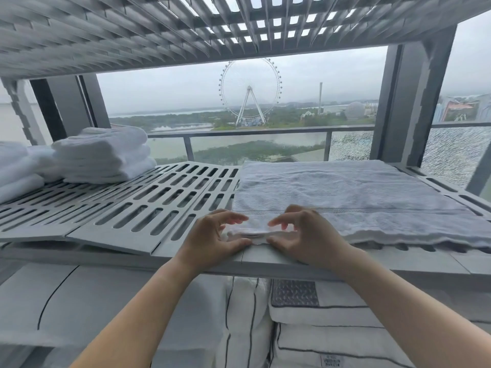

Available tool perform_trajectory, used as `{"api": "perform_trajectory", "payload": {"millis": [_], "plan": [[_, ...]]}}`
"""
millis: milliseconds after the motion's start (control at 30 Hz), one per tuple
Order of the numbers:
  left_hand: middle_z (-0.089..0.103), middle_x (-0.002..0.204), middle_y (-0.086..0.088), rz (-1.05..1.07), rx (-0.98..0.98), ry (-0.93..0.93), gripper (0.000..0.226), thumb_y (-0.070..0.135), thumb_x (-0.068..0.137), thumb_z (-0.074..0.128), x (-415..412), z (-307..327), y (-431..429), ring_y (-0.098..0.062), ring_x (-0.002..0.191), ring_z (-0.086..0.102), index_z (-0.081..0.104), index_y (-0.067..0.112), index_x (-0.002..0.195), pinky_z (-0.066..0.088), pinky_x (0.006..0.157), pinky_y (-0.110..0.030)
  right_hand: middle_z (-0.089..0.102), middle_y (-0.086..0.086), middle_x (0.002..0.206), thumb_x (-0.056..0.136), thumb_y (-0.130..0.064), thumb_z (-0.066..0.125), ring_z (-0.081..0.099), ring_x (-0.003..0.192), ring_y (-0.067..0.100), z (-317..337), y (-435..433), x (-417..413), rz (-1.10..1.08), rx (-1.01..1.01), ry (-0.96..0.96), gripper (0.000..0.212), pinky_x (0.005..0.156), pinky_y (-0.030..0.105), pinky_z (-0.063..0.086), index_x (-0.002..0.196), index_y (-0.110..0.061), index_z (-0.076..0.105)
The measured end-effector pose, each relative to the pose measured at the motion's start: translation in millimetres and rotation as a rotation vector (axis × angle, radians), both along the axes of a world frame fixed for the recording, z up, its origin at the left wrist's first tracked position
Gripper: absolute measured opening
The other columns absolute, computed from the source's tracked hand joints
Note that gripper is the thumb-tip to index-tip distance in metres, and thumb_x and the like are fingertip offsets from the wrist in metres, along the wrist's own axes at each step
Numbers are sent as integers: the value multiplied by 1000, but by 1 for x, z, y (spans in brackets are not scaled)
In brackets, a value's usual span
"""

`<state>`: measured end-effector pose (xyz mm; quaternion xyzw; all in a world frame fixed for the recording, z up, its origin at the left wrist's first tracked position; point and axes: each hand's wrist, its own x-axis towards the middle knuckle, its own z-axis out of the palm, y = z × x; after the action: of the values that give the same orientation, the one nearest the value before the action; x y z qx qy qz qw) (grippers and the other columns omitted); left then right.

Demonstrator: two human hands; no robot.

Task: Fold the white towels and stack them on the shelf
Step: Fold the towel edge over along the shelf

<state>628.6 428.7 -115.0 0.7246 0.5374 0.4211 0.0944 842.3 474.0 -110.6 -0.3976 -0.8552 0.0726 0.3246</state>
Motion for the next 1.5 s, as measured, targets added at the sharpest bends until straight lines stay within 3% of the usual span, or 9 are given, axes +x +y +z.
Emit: {"api": "perform_trajectory", "payload": {"millis": [133, 433, 600, 733, 833, 967, 1067, 1267, 1500], "plan": [[65, 101, 11, 25, 15, -9, 37, 28, 66, 82, 3, -2, 0, 6, 94, 59, 68, 27, 100, 46, 86, -12, 56, -9, 90, 79, -46, 64, 51, 89, 10, 2, 0, -17, -23, -18, -9, 21, 74, 29, 44, 97, -35, 69], [68, 92, 13, 67, 71, -13, 24, 26, 69, 80, 2, -6, 2, -4, 87, 62, 72, 27, 92, 52, 82, -28, 59, -14, 88, 83, -39, 64, 54, 81, 9, 1, -5, -17, 23, 166, 53, 13, 63, 31, 45, 82, -29, 71], [68, 91, 13, 44, 68, -32, 17, 21, 74, 76, 1, -7, 2, -2, 86, 63, 73, 25, 90, 52, 81, -24, 58, -18, 79, 77, -37, 72, 48, 62, -1, 1, -2, -15, 59, 4, 60, 8, 60, 18, 35, 76, -29, 71], [64, 85, 16, 61, 93, 4, 16, 13, 73, 72, 1, -8, 1, 2, 84, 60, 74, 25, 82, 48, 73, -14, 58, -20, 75, 77, -29, 73, 49, 61, -2, 1, -2, -15, 56, -20, 67, 3, 59, 15, 33, 74, -30, 71], [62, 82, 20, 54, 84, 25, 11, 19, 70, 75, 0, -8, 1, 5, 83, 59, 74, 27, 78, 45, 68, -8, 56, -21, 74, 77, -25, 71, 50, 62, -1, 0, -3, -14, 52, -13, 55, 6, 57, 14, 34, 74, -31, 70], [66, 90, 17, -2, 73, 70, 20, 38, 67, 79, 2, -5, 3, 3, 87, 61, 75, 27, 83, 48, 82, -19, 54, -23, 72, 77, -31, 71, 50, 66, -7, 1, -3, -17, 62, 6, 22, 5, 56, 10, 32, 72, -31, 70], [70, 96, 14, -39, 45, 93, 28, 40, 69, 78, 9, 0, 3, 1, 91, 63, 74, 27, 93, 50, 84, -30, 51, -23, 72, 80, -35, 69, 47, 59, -6, 2, -3, -19, 42, 69, 30, 10, 55, 13, 32, 73, -29, 67], [74, 87, 11, 1, 78, 276, 23, 46, 74, 72, 6, 6, -3, 1, 79, 65, 76, 29, 90, 50, 76, -17, 55, -22, 71, 72, -38, 75, 51, 64, 0, 3, -7, -12, 108, 21, -6, 8, 54, 12, 36, 73, -34, 68], [74, 78, 6, 15, 138, 293, 12, 33, 78, 70, 9, 8, -6, -9, 75, 67, 76, 24, 83, 53, 73, -30, 62, -17, 90, 64, -49, 75, 57, 78, 3, 11, -1, 39, 38, -116, -17, 31, 66, 14, 43, 88, -30, 73]]}}
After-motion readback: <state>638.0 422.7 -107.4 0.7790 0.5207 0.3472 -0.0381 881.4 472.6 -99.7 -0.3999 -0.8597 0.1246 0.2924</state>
